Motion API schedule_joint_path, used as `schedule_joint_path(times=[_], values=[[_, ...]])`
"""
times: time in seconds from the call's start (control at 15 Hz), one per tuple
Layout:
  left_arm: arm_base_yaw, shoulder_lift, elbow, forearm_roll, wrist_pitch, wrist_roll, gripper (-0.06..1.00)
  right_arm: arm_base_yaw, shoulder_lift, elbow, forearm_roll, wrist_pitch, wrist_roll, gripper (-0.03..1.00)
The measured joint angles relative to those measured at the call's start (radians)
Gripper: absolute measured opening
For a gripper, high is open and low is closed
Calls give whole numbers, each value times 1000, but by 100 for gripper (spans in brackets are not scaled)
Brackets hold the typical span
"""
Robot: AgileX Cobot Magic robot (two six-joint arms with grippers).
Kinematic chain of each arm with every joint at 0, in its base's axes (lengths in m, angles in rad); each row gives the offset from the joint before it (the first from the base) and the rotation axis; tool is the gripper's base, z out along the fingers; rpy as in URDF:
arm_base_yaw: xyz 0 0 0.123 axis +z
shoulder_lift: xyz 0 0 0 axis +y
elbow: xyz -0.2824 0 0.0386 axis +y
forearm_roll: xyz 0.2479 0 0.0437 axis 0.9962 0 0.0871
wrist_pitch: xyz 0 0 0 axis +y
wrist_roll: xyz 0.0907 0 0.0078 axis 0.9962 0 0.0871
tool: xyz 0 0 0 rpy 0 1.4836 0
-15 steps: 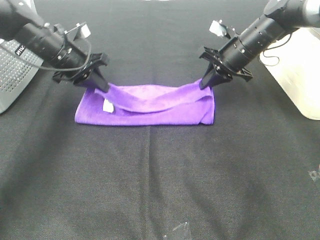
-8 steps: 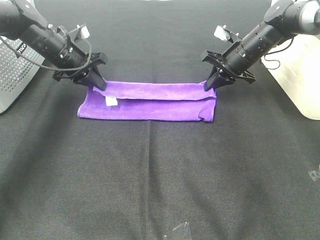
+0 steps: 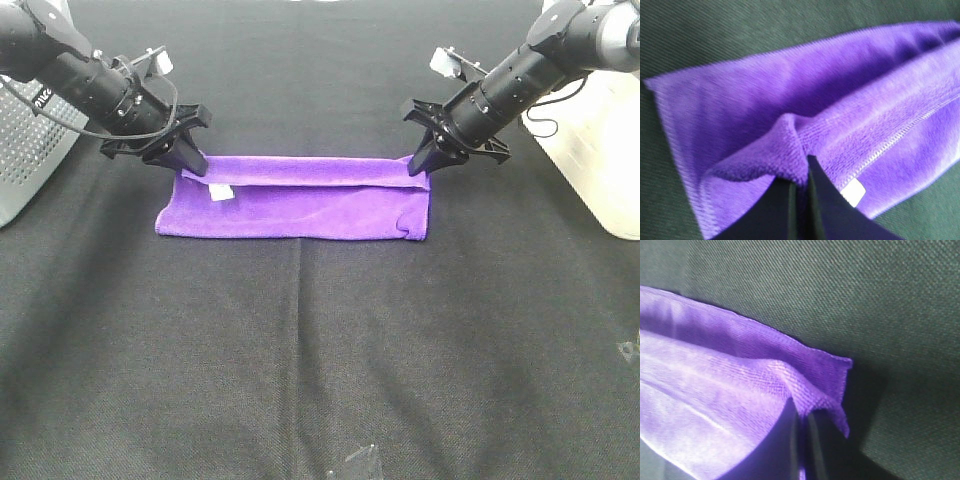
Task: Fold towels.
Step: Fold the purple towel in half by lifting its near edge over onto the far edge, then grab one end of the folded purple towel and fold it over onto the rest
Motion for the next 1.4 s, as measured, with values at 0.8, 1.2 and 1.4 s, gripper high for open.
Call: schedule_joint_path(times=[0.8, 1.2, 1.4], values=[[0, 0, 0, 101, -50, -30, 46, 1, 1, 0, -60, 1, 1, 43], [5, -2, -26, 218, 93, -155, 74, 1, -15, -35, -98, 147, 1, 73], [45, -7, -73, 207, 211, -156, 75, 1, -88, -46, -130, 271, 18, 73]])
